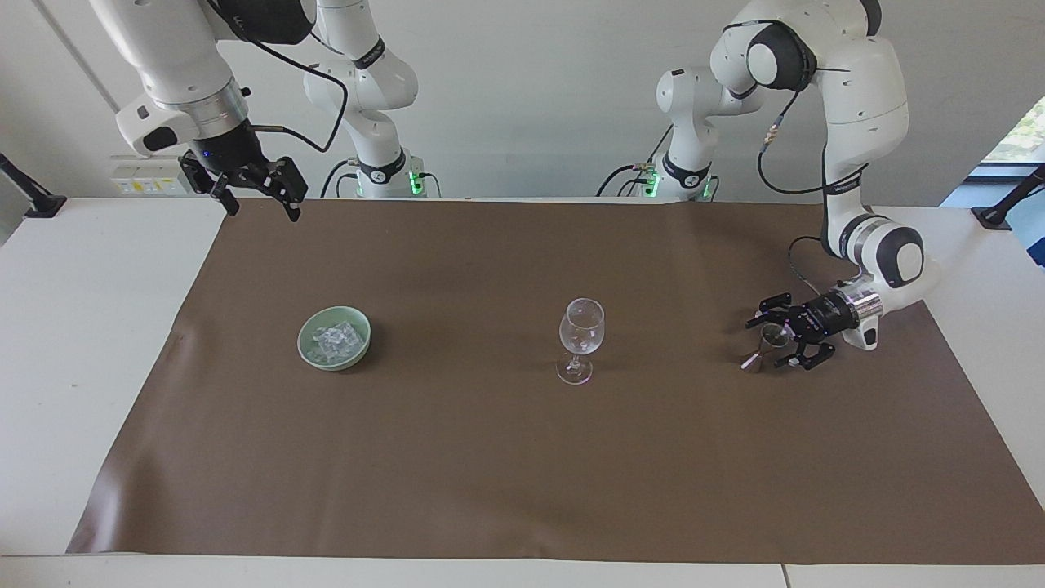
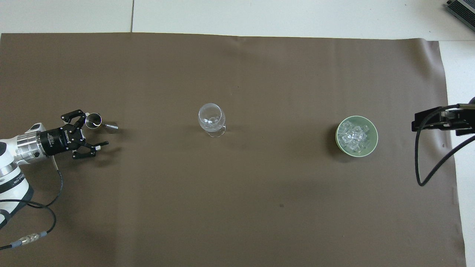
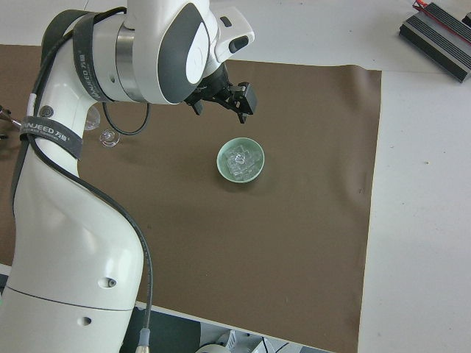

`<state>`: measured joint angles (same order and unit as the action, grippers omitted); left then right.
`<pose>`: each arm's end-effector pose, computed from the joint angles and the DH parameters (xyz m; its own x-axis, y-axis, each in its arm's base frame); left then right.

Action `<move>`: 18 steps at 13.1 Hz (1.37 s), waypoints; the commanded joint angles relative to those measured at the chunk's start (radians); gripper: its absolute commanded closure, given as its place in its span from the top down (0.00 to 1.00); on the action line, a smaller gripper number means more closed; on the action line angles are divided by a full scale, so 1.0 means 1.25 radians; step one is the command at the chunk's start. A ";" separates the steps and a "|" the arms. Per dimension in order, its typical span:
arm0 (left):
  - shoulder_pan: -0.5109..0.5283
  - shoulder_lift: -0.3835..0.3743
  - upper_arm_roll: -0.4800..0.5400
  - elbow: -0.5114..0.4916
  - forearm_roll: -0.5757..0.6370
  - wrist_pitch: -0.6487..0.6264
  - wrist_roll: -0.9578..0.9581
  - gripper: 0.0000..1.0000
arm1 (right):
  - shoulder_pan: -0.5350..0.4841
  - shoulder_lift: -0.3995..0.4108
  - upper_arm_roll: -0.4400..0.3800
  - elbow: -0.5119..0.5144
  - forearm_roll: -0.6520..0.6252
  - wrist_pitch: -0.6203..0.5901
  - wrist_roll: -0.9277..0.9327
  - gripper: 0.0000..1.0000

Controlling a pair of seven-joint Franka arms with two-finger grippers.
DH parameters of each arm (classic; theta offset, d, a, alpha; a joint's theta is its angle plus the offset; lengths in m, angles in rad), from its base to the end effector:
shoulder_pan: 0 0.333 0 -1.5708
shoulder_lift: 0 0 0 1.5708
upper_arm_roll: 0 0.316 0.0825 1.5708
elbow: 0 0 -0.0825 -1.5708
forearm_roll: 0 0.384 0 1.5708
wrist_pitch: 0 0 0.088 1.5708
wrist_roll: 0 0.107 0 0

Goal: Pour wine and add ice with both arms
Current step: 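Close the left gripper around the steel jigger cup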

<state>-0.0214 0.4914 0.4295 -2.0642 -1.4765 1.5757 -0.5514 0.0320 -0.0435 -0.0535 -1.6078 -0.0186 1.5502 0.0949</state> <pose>0.5424 0.1139 0.2211 -0.0176 0.2587 -0.9658 0.9618 0.2683 0.0544 0.5385 -0.0143 0.6290 0.9931 -0.1164 -0.0126 -0.1162 -0.9931 0.0175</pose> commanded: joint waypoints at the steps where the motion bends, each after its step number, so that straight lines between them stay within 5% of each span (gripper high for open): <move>1: -0.014 -0.034 0.001 -0.046 -0.027 0.029 0.012 1.00 | -0.013 -0.008 0.005 -0.001 0.006 -0.008 -0.020 1.00; 6: -0.015 -0.047 -0.006 -0.074 -0.063 0.039 0.037 0.99 | -0.013 -0.008 0.005 -0.001 0.006 -0.007 -0.020 1.00; 18: -0.010 -0.043 -0.013 -0.065 -0.078 0.065 0.042 0.57 | -0.013 -0.008 0.005 -0.001 0.006 -0.008 -0.020 1.00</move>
<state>-0.0283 0.4650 0.4051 -2.1185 -1.5555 1.6413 -0.5084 0.0320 -0.0435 -0.0535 -1.6078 -0.0186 1.5502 0.0949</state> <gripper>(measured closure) 0.419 0.000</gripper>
